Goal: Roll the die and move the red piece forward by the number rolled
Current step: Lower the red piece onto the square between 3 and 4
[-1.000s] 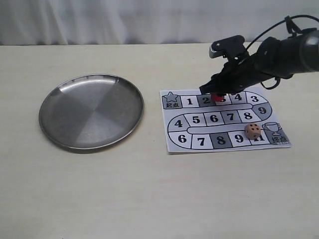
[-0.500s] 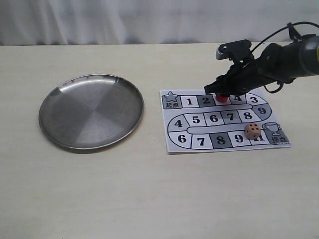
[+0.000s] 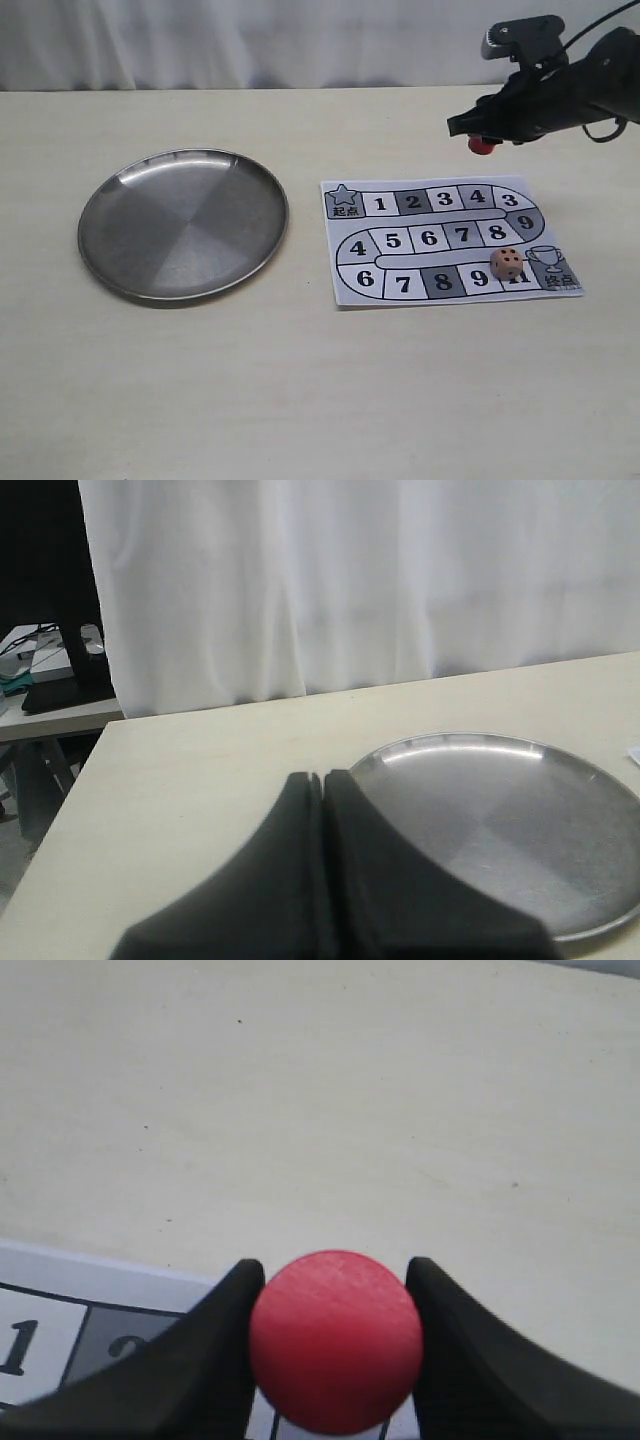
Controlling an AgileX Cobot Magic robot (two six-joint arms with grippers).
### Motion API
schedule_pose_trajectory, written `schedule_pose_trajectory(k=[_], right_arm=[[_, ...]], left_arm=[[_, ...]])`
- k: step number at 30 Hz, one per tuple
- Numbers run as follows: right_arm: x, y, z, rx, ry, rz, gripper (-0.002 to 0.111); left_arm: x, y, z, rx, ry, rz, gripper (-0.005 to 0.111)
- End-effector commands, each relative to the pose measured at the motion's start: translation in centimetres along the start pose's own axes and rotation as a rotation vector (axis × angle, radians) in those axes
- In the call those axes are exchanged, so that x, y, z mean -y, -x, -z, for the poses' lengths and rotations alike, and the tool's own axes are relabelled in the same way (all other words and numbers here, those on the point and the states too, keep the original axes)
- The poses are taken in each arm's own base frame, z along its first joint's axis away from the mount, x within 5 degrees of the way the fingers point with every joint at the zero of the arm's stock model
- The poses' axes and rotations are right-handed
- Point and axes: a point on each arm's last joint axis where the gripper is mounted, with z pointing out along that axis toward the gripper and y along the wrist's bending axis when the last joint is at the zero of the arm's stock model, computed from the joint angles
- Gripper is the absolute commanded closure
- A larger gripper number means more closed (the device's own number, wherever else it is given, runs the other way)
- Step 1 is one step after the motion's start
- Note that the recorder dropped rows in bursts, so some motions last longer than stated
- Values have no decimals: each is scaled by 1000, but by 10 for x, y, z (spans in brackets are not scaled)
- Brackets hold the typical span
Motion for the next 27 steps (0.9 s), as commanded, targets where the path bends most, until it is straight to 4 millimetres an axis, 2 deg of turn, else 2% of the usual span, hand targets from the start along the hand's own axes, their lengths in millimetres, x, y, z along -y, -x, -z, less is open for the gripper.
schedule_pose_trajectory(k=[1, 4, 7, 27], right_arm=[[5, -17, -23, -53, -7, -15, 104], [4, -41, -48, -136, 4, -23, 104], [5, -57, -64, -189, 8, -22, 104], [3, -67, -60, -300, 63, -43, 104]], left_arm=[[0, 0, 0, 10, 2, 2, 107], [0, 0, 0, 10, 2, 2, 107], [0, 0, 0, 10, 2, 2, 107], [0, 0, 0, 10, 2, 2, 107]])
